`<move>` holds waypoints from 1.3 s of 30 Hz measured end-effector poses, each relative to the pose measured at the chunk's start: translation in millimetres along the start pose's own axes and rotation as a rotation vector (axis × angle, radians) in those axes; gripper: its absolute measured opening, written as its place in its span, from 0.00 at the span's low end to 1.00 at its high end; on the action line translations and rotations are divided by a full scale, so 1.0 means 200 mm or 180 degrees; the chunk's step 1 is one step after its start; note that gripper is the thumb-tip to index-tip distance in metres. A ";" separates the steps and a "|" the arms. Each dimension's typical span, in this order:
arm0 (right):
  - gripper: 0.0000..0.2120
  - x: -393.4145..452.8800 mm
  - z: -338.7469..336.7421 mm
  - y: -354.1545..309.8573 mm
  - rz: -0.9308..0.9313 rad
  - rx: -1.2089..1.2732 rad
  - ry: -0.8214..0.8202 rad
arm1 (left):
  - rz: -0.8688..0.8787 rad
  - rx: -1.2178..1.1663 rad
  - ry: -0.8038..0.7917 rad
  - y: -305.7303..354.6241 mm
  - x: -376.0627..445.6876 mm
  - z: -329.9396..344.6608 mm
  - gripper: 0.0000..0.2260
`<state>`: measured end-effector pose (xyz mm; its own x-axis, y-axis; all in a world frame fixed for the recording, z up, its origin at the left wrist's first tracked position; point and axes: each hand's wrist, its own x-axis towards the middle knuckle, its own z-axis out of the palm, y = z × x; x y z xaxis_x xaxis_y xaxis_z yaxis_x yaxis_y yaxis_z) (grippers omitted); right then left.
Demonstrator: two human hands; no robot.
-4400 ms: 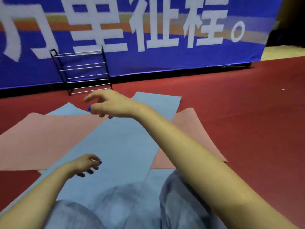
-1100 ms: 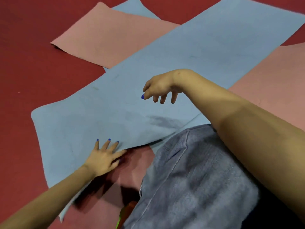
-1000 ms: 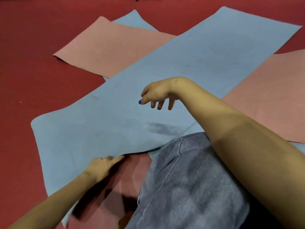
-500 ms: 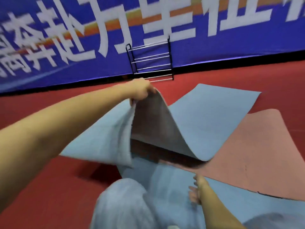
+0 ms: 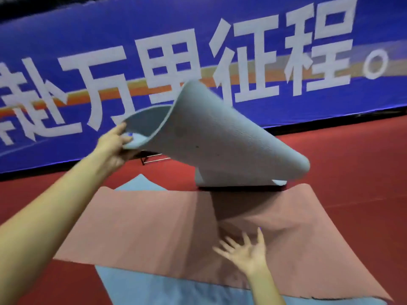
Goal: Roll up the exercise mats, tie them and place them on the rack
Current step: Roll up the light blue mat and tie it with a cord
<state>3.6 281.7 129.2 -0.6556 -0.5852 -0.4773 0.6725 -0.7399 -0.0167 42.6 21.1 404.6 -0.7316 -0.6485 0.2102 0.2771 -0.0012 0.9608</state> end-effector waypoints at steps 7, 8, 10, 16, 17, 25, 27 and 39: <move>0.36 0.02 -0.18 -0.02 -0.0690 -0.0527 0.0283 | -0.1888 0.0372 0.0724 -1.23 -0.48 -0.75 0.28; 0.35 0.02 -0.22 -0.02 -0.0736 -0.0783 0.0491 | -0.2115 0.0387 0.0945 -1.36 -0.55 -0.82 0.28; 0.31 0.01 -0.30 -0.04 -0.0672 -0.1540 0.0902 | -0.2447 0.0474 0.1253 -1.62 -0.70 -0.98 0.28; 0.28 0.13 -0.52 0.02 0.0091 -0.4021 0.1907 | -0.3269 0.0455 0.1174 -2.22 -0.96 -1.27 0.23; 0.30 0.17 -0.54 0.06 0.0247 -0.4298 0.2078 | -0.3310 0.0493 0.1256 -2.21 -0.99 -1.26 0.21; 0.31 0.40 -0.82 0.22 0.0362 -0.4723 0.2852 | -0.3076 0.0406 0.1281 -2.07 -1.05 -1.20 0.31; 0.28 0.46 -0.91 0.23 0.0401 -0.4210 0.2717 | -0.3082 0.0437 0.1267 -2.09 -1.05 -1.22 0.36; 0.14 0.39 0.18 -0.11 -0.2264 -0.2897 0.1393 | -0.3299 -0.0932 0.1261 -1.91 -0.51 -0.71 0.13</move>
<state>-74.3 240.9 124.3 -0.9209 0.1427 -0.3628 0.3221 -0.2454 -0.9143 100.4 -20.3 -9.7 -0.4597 -0.4264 -0.7790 -0.1718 -0.8180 0.5490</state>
